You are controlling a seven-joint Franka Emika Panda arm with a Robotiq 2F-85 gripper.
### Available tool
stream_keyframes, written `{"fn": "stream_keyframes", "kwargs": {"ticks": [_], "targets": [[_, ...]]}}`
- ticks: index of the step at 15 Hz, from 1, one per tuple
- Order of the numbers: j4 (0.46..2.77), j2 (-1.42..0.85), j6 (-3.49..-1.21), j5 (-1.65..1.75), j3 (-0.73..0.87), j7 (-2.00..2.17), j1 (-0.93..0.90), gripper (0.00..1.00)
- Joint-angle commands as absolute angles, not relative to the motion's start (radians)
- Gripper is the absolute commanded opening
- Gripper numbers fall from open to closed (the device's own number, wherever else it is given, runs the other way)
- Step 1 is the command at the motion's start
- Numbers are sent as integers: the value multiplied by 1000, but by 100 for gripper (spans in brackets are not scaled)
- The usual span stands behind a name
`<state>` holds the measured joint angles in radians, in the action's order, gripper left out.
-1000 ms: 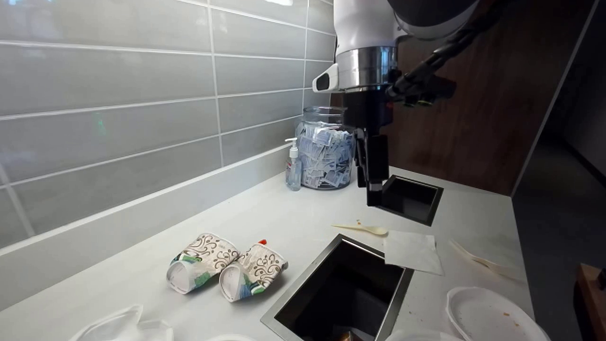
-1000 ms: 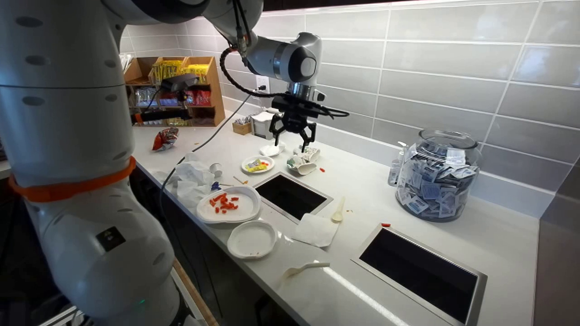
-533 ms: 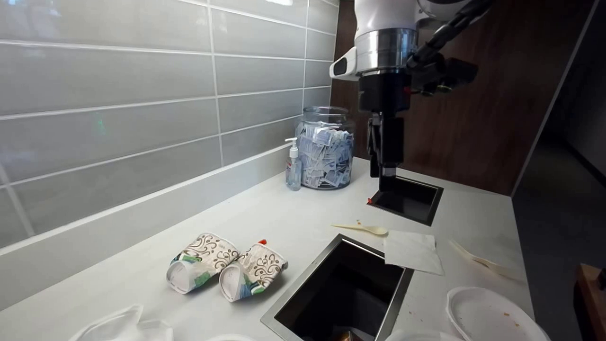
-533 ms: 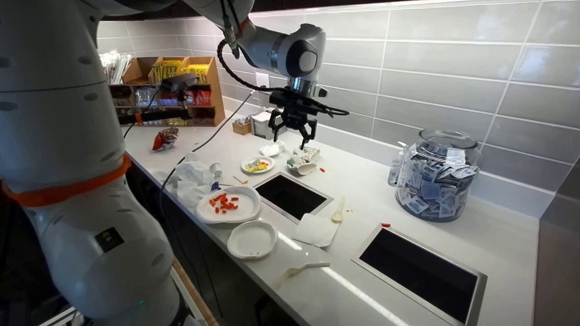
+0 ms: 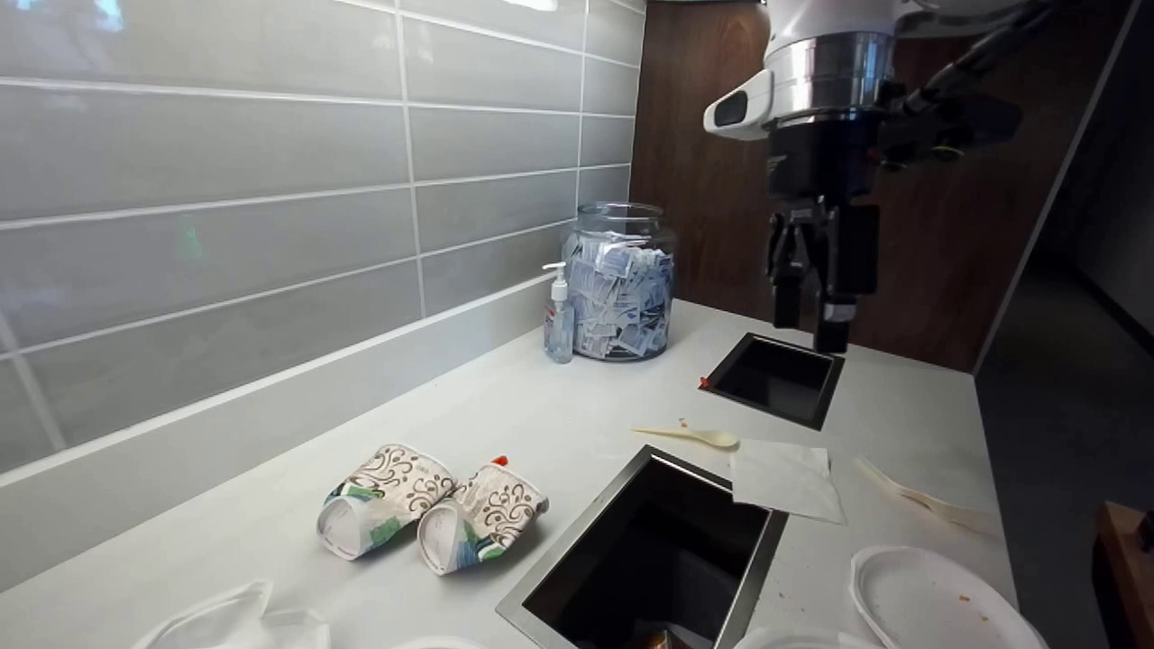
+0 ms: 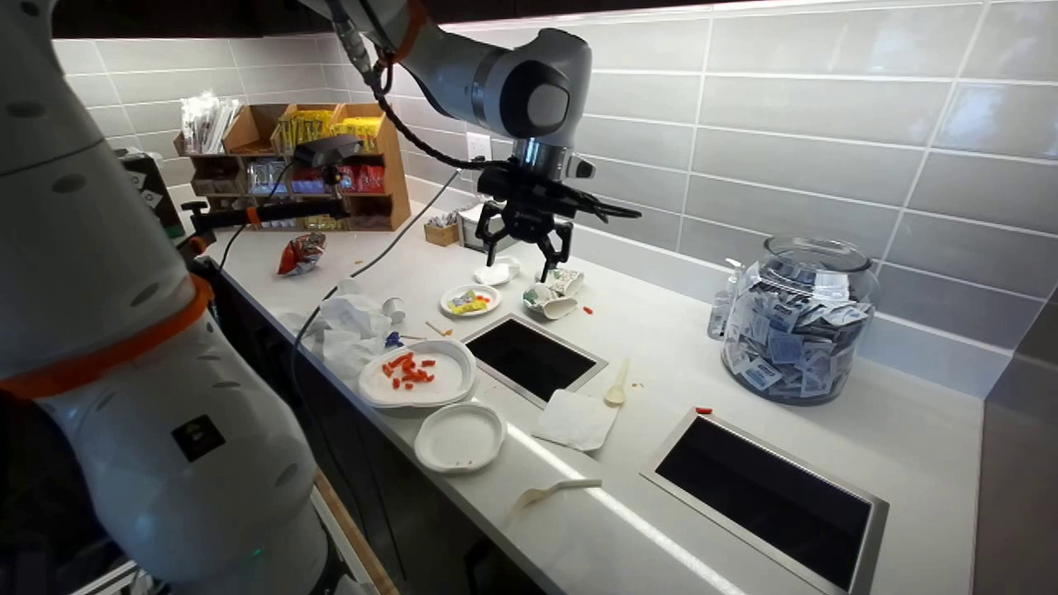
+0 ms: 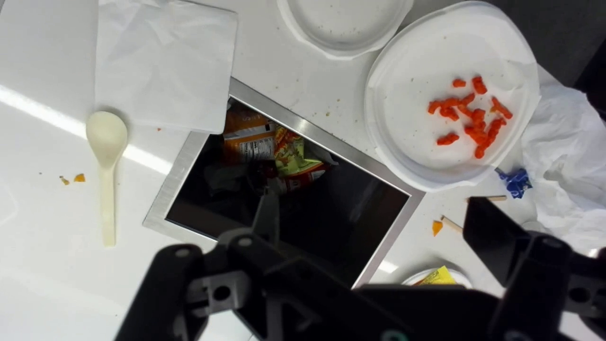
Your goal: Put the orange packet in the left bin
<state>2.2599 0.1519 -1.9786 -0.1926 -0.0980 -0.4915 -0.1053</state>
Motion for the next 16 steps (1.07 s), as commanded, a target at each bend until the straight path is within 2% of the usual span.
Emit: {"fn": "stream_keyframes", "kwargs": {"ticks": [1, 16], "targets": [[2385, 298, -2006, -223, -69, -550, -121, 100], [2542, 586, -2048, -260, 41, -621, -180, 100]]}}
